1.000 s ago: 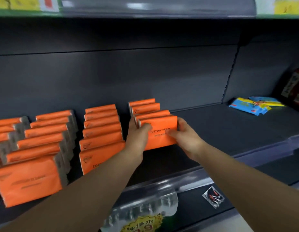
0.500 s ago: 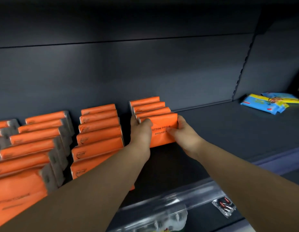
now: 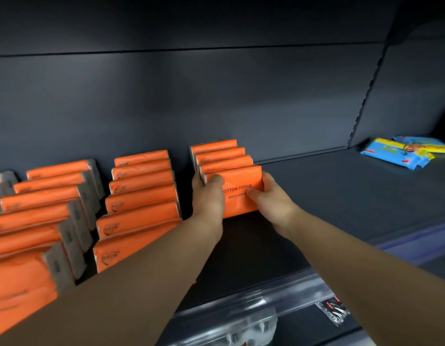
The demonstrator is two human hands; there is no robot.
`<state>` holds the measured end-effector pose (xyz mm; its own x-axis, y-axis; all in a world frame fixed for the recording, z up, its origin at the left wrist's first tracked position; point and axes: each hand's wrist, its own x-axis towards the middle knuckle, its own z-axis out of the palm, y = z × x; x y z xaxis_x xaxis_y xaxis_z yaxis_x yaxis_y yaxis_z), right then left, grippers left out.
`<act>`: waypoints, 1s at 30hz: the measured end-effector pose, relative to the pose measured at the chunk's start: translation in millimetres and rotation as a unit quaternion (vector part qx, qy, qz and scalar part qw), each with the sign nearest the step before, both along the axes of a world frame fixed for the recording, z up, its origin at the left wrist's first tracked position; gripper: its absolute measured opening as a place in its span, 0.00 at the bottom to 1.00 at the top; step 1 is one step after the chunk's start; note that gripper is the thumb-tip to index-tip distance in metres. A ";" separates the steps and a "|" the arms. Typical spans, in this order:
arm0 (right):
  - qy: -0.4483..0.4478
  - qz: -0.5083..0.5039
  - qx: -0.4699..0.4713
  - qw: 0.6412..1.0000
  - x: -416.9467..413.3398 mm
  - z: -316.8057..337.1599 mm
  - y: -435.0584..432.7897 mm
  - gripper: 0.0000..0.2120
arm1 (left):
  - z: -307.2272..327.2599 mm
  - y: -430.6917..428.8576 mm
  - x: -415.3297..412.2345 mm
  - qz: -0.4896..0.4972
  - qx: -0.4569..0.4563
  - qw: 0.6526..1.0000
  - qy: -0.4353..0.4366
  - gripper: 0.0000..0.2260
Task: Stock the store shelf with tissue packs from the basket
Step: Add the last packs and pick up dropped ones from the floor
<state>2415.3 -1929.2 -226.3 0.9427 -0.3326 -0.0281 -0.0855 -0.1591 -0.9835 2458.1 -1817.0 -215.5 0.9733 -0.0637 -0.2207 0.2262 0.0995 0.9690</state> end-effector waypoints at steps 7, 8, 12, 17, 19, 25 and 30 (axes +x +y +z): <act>0.016 -0.015 -0.015 1.000 0.4 -3.9 -2.1 0.10 | -3.3 -0.2 -5.0 0.004 0.019 1.000 -0.021 0.20; 0.018 -0.017 -0.019 0.999 0.7 -3.9 -2.3 0.10 | -3.8 -0.3 -5.7 0.006 0.022 0.999 -0.029 0.20; 0.018 -0.032 -0.029 0.999 0.9 -4.4 -2.2 0.08 | -7.8 -0.2 -12.6 0.017 0.050 0.996 -0.070 0.18; 0.009 -0.049 -0.034 0.998 -0.2 -5.7 1.3 0.11 | -9.6 0.1 -14.7 0.028 0.071 0.993 -0.089 0.19; 0.001 -0.054 -0.027 0.998 -0.9 -6.1 2.0 0.13 | -9.3 0.6 -14.8 0.028 0.079 0.992 -0.091 0.19; -0.037 -0.088 -0.031 0.995 -4.4 3.0 4.4 0.20 | -2.2 1.7 -15.8 0.036 0.096 0.989 -0.109 0.20; -0.073 -0.116 -0.036 0.990 -13.1 16.2 3.6 0.26 | 11.5 -0.1 -19.8 0.020 0.131 0.979 -0.152 0.26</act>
<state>2402.2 -1925.6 -210.0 0.8331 -0.5365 0.1344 0.0138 -0.2227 -0.9748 2438.3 -1817.0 -204.0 0.9971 -0.0042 0.0760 -0.0757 -0.1583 0.9845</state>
